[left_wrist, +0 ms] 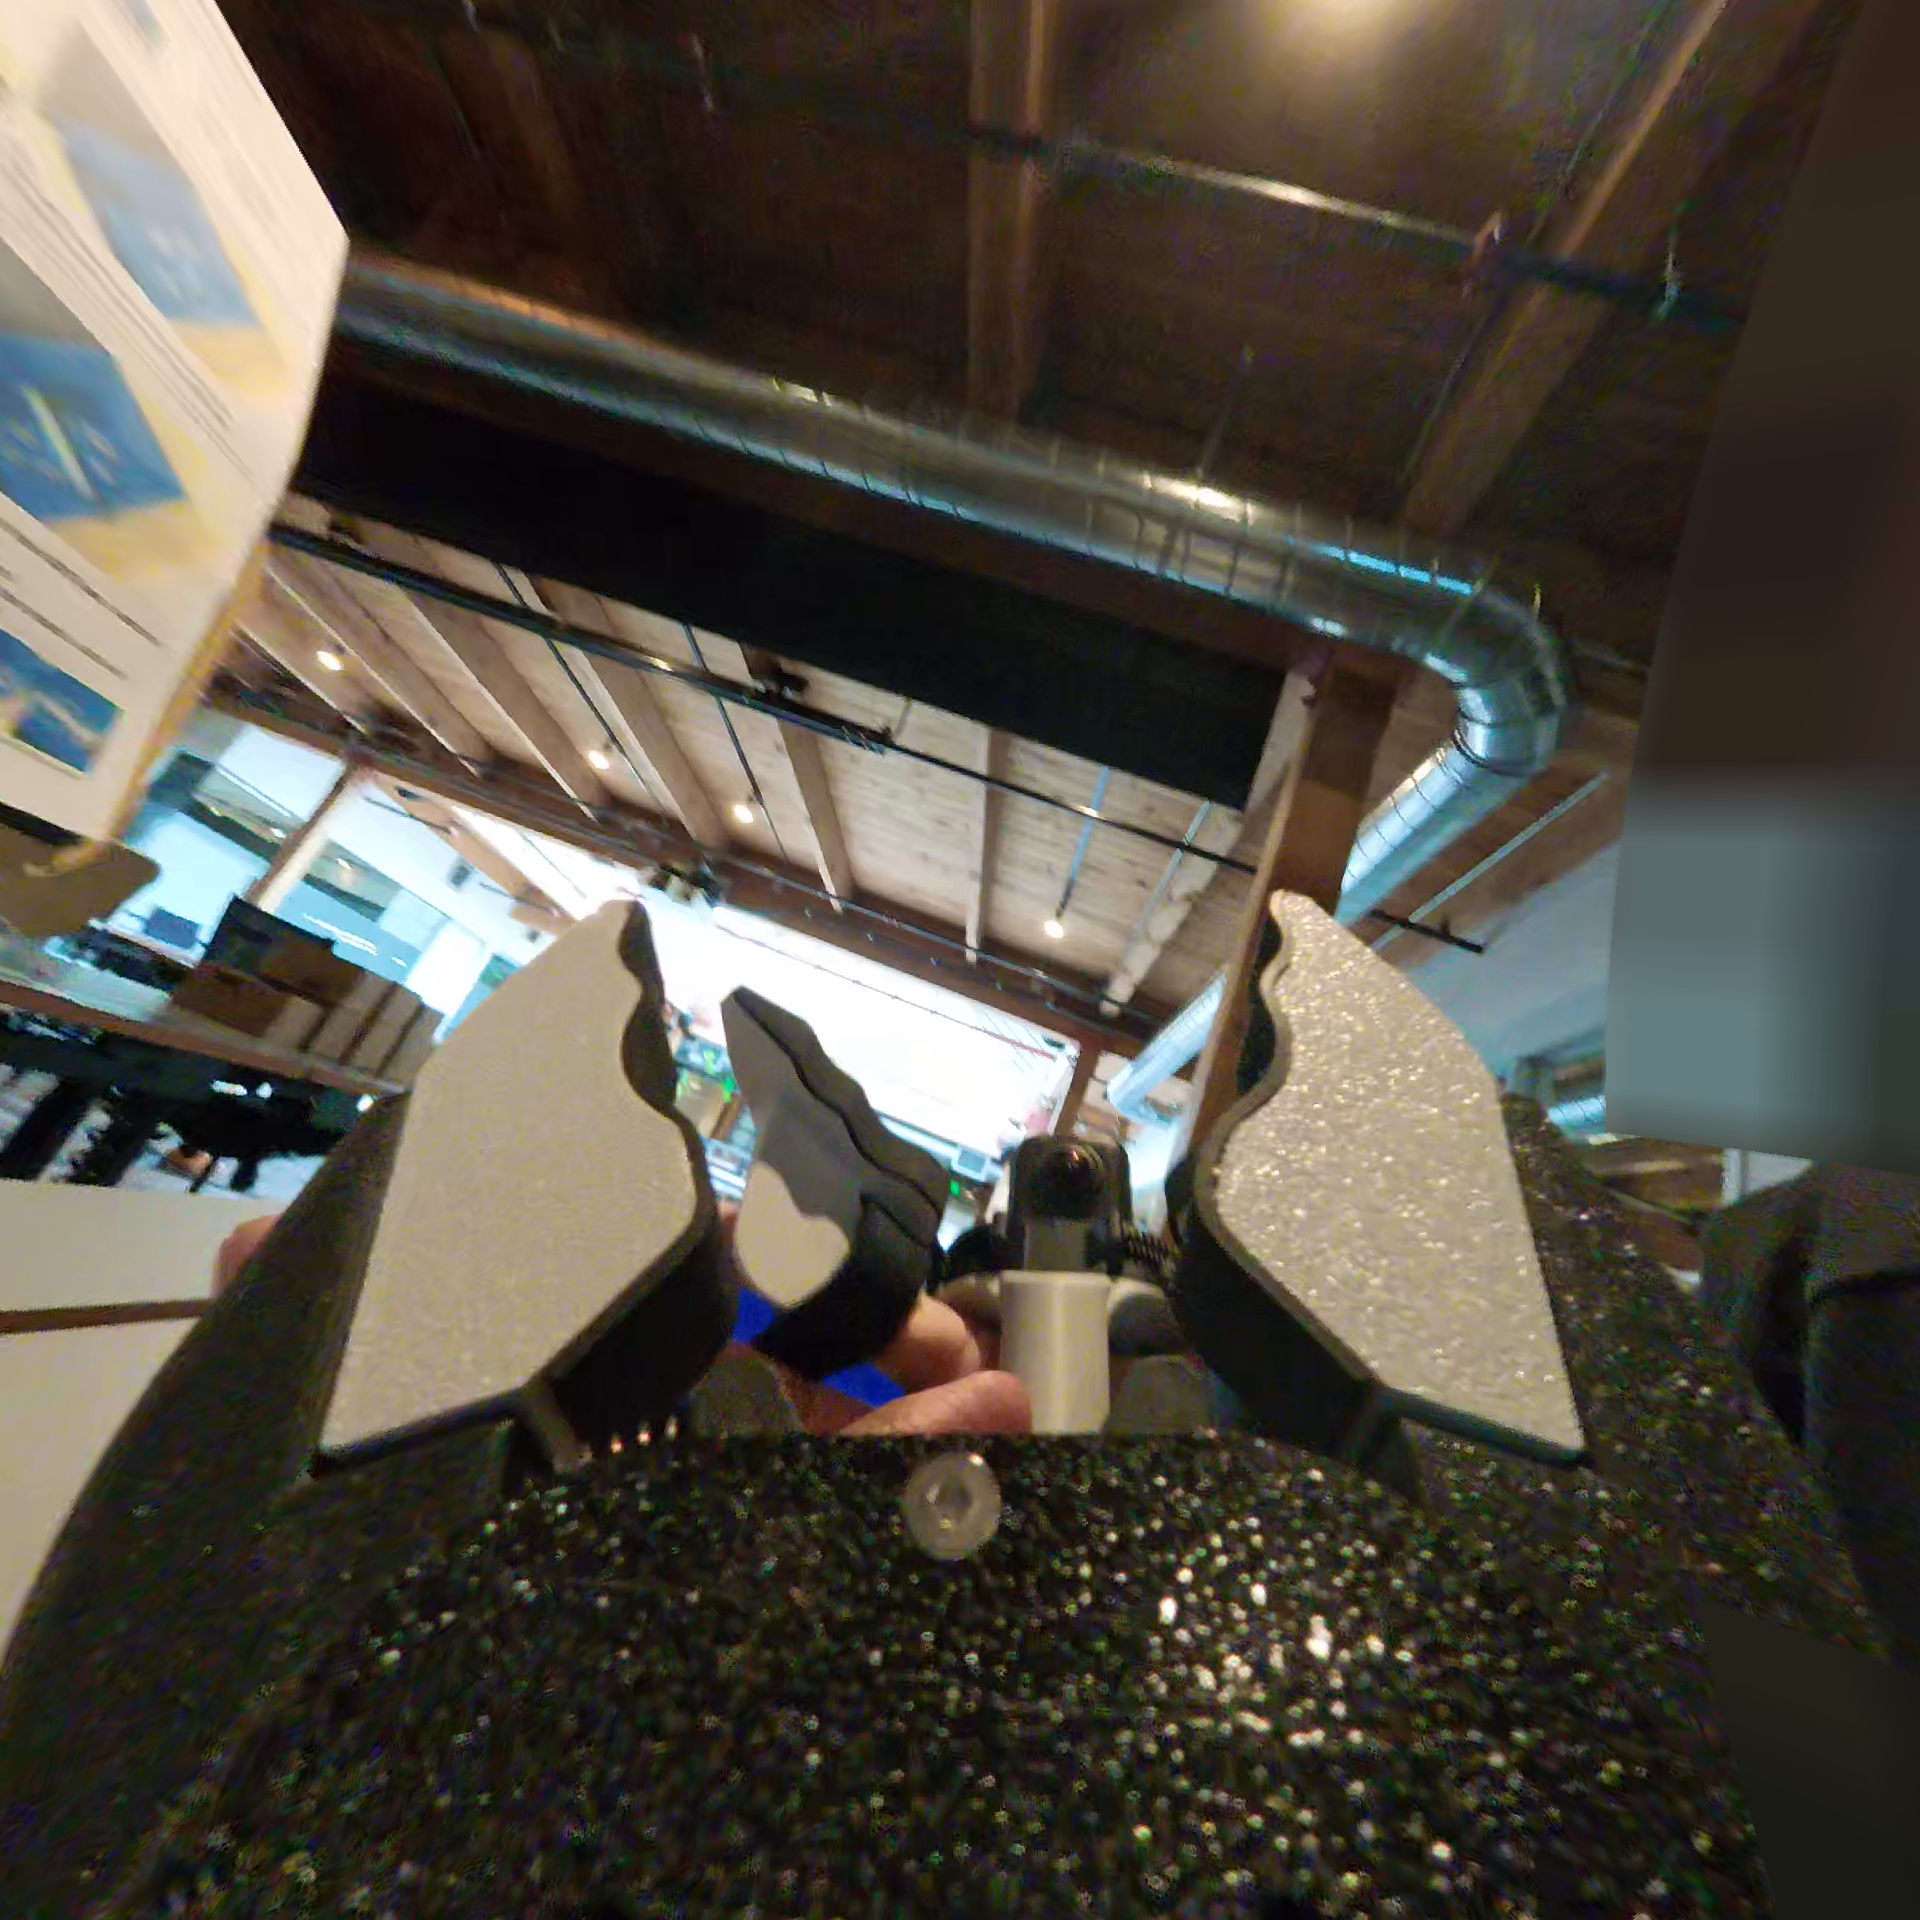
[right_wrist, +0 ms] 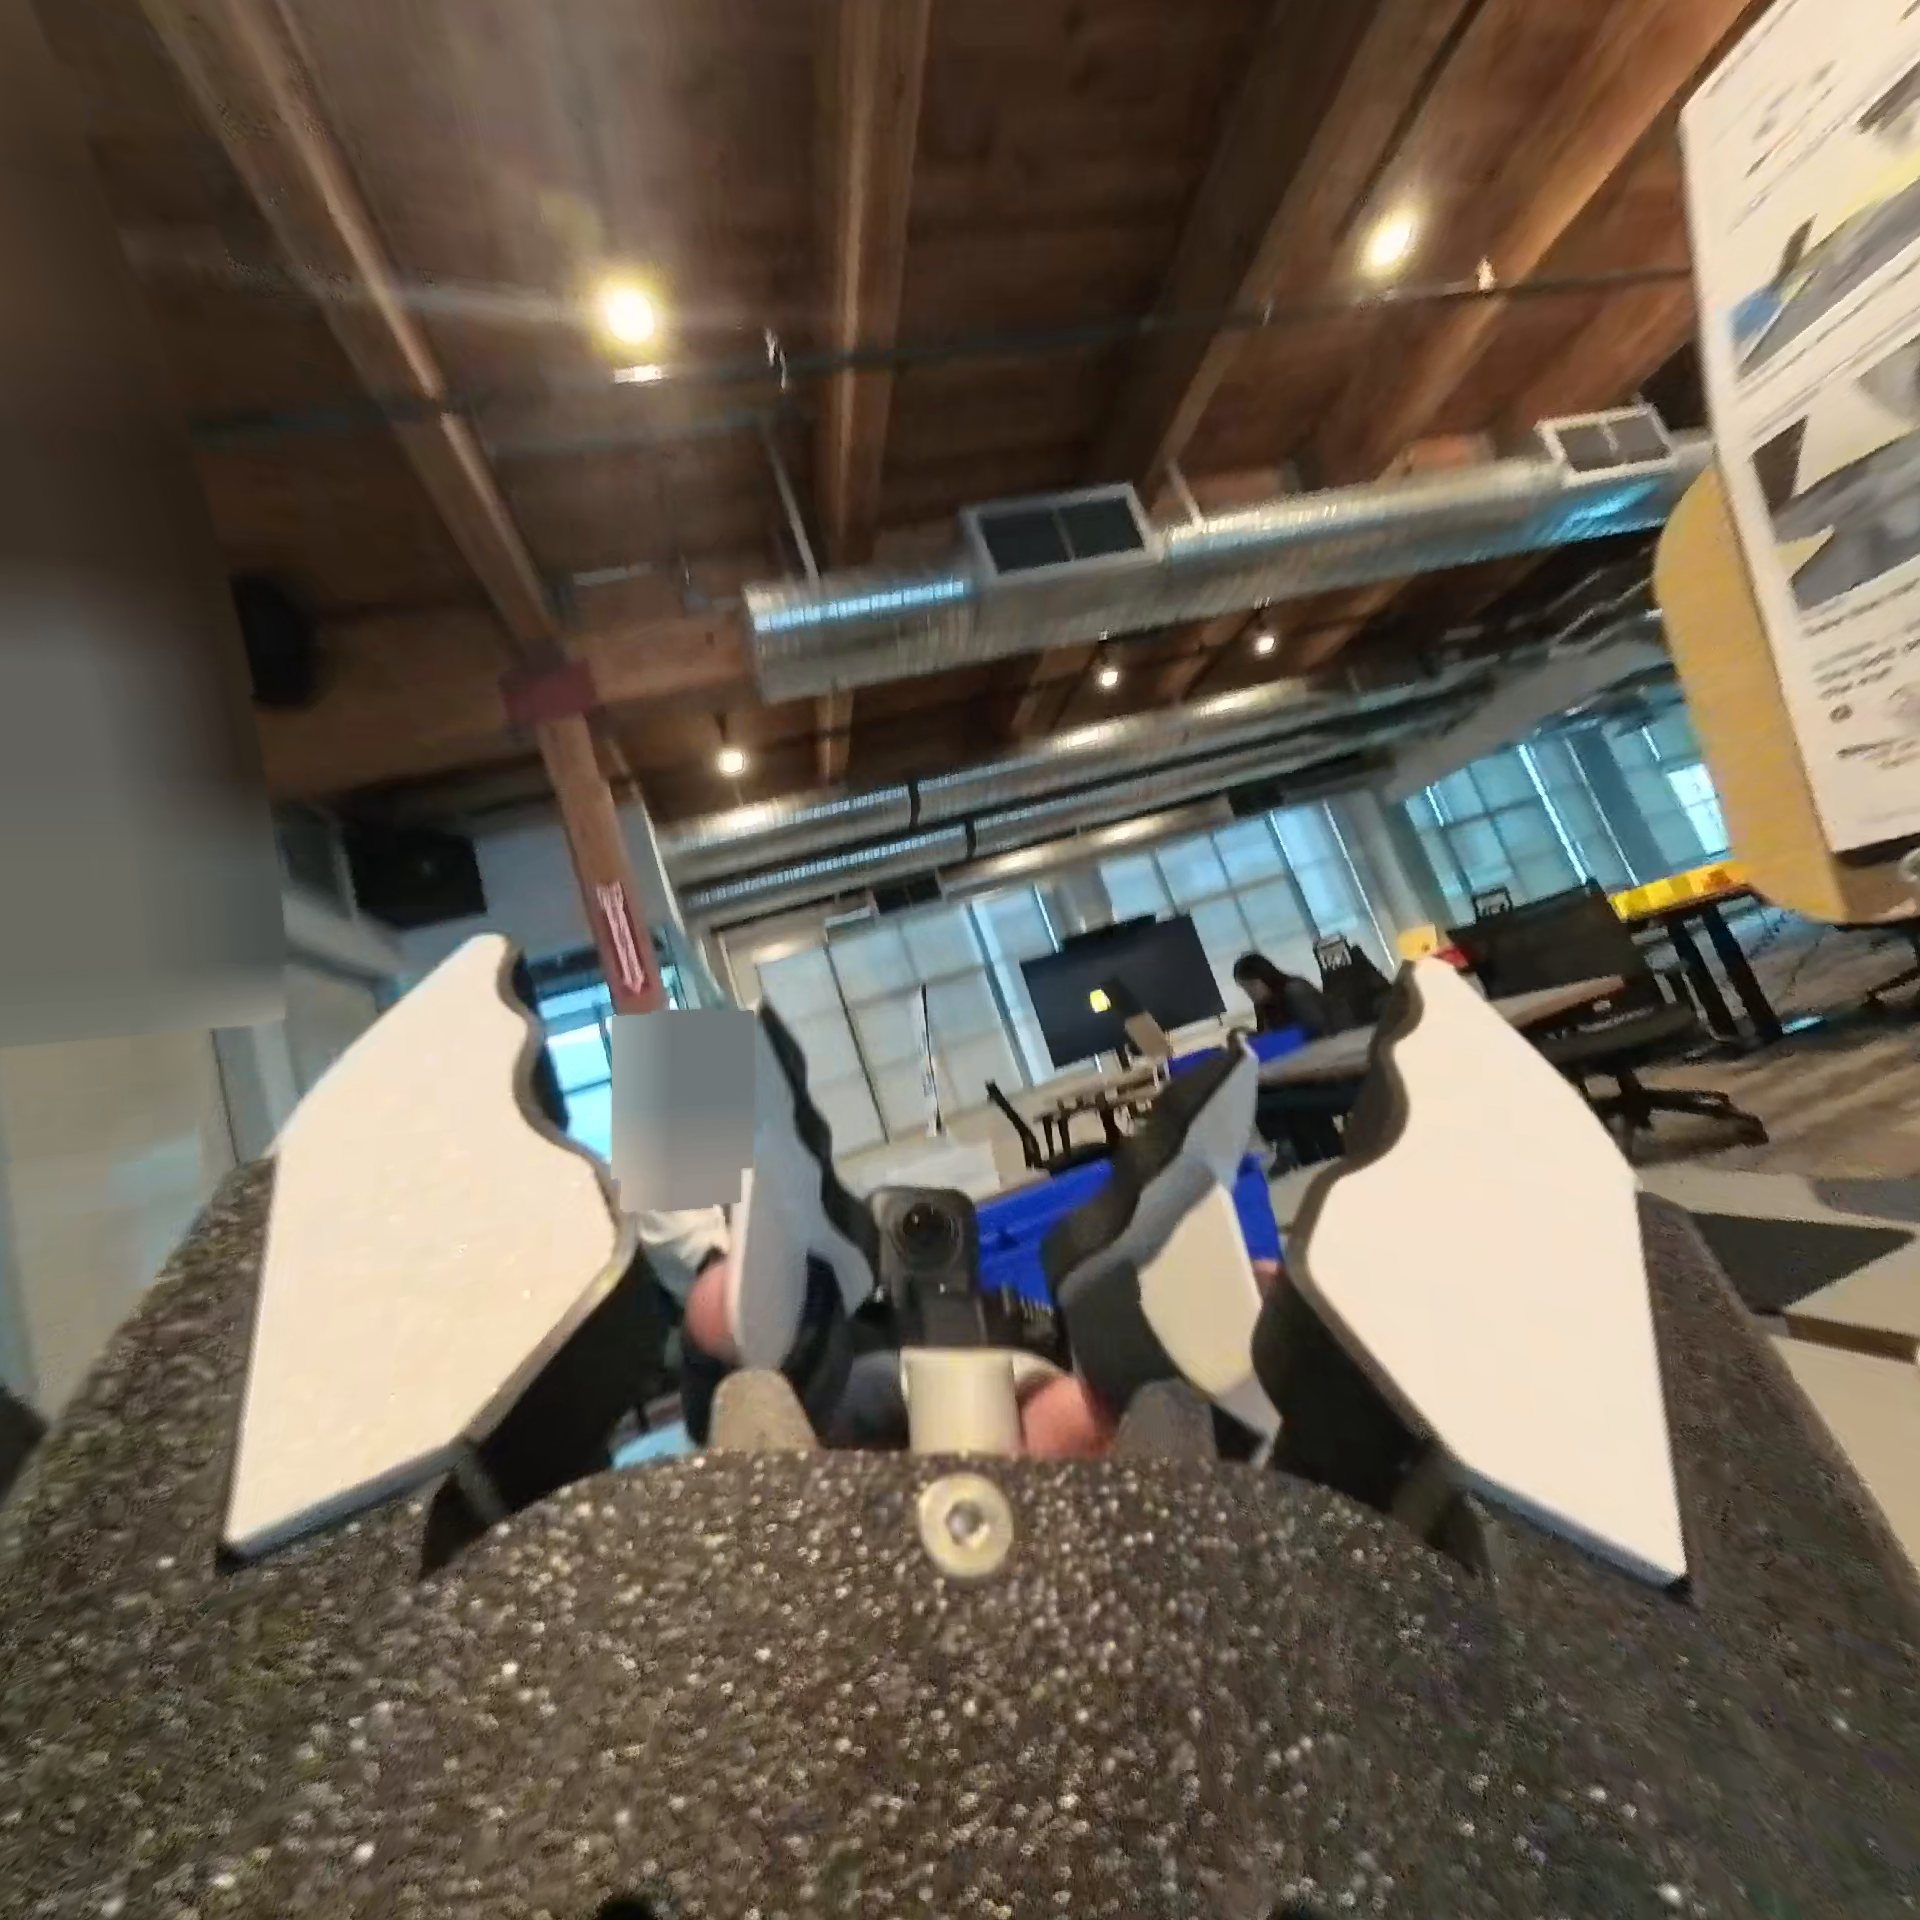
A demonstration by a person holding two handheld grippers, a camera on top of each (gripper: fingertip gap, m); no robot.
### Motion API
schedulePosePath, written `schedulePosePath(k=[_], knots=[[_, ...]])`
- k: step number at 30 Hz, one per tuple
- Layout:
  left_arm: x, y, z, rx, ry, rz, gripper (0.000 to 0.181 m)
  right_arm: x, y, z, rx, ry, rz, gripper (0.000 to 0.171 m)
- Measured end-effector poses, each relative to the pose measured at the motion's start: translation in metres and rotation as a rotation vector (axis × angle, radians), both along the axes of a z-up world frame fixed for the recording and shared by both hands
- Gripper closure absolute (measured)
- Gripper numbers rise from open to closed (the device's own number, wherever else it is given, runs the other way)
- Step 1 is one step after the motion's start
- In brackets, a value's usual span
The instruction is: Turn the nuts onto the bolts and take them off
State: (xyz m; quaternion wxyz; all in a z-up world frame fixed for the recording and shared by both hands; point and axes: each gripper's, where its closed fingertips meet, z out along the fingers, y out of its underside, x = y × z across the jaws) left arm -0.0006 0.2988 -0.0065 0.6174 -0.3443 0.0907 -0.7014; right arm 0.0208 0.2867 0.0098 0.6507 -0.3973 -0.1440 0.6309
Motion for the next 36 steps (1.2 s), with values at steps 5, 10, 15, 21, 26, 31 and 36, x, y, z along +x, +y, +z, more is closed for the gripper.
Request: schedulePosePath(k=[5, 10, 15, 21, 26, 31, 36], knots=[[0.026, -0.015, -0.005, 0.061, 0.112, -0.045, 0.079, 0.014, 0.006, 0.011, -0.014, 0.071, -0.026, 0.025], [0.044, -0.031, -0.01, 0.139, 0.236, -0.045, 0.085, 0.016, 0.01, 0.016, -0.019, 0.062, -0.043, 0.025], [0.052, -0.038, -0.01, 0.142, 0.234, -0.075, 0.094, 0.008, 0.012, 0.016, -0.076, 0.012, 0.074, 0.024], [0.052, -0.044, -0.01, 0.14, 0.216, -0.127, 0.1, -0.006, 0.005, 0.016, -0.07, -0.071, 0.083, 0.024], [0.053, -0.048, -0.005, 0.16, 0.197, -0.111, 0.095, -0.003, -0.002, 0.025, -0.035, -0.044, 0.077, 0.024], [0.045, -0.051, 0.008, 0.282, 0.186, 0.083, 0.097, 0.007, -0.014, 0.047, 0.061, 0.067, 0.035, 0.024], [0.052, -0.061, 0.006, 0.301, 0.217, 0.04, 0.11, 0.012, -0.015, 0.051, 0.072, 0.088, 0.04, 0.024]])
